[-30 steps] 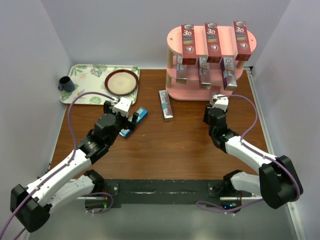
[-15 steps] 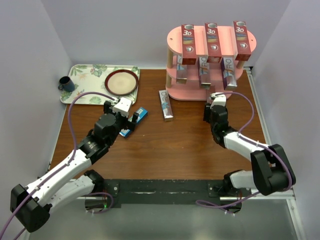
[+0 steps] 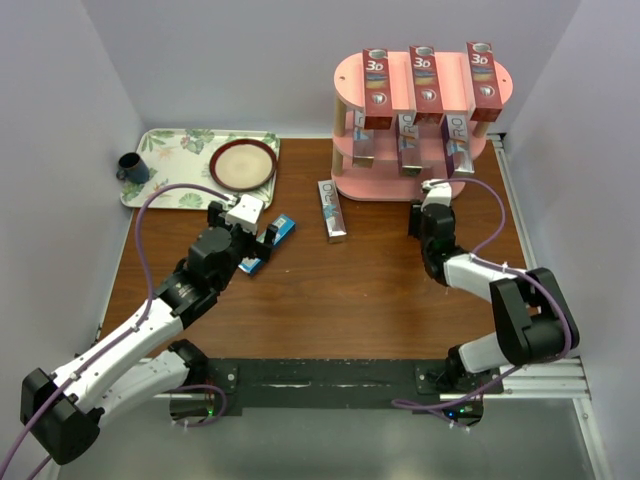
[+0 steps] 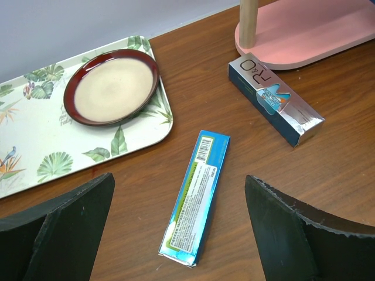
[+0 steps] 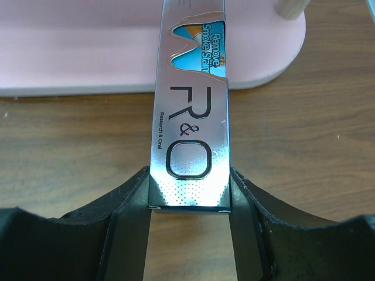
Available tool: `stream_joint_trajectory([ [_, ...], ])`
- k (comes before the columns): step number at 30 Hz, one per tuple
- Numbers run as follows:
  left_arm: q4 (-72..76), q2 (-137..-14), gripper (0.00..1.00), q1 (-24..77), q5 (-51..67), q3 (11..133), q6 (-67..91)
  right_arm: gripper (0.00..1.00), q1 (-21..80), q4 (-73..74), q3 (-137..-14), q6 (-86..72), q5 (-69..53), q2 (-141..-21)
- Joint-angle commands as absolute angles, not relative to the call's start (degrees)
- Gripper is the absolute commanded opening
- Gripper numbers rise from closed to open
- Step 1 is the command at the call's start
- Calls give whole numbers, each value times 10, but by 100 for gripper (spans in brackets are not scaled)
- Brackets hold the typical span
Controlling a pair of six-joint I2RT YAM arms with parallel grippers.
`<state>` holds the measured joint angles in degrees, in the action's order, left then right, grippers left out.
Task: Place and organize the toothpastes onto the shelf
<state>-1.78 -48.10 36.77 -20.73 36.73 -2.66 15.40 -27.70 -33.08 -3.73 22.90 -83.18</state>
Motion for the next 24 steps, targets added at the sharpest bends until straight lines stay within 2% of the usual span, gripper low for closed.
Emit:
stream_joint_trajectory([
  [1,10,-480,98,365,-200,362,-35,33,148,-352,-383,-19,236,-852],
  [24,10,-488,98,365,-198,361,-39,37,110,-384,-440,-29,208,-947],
])
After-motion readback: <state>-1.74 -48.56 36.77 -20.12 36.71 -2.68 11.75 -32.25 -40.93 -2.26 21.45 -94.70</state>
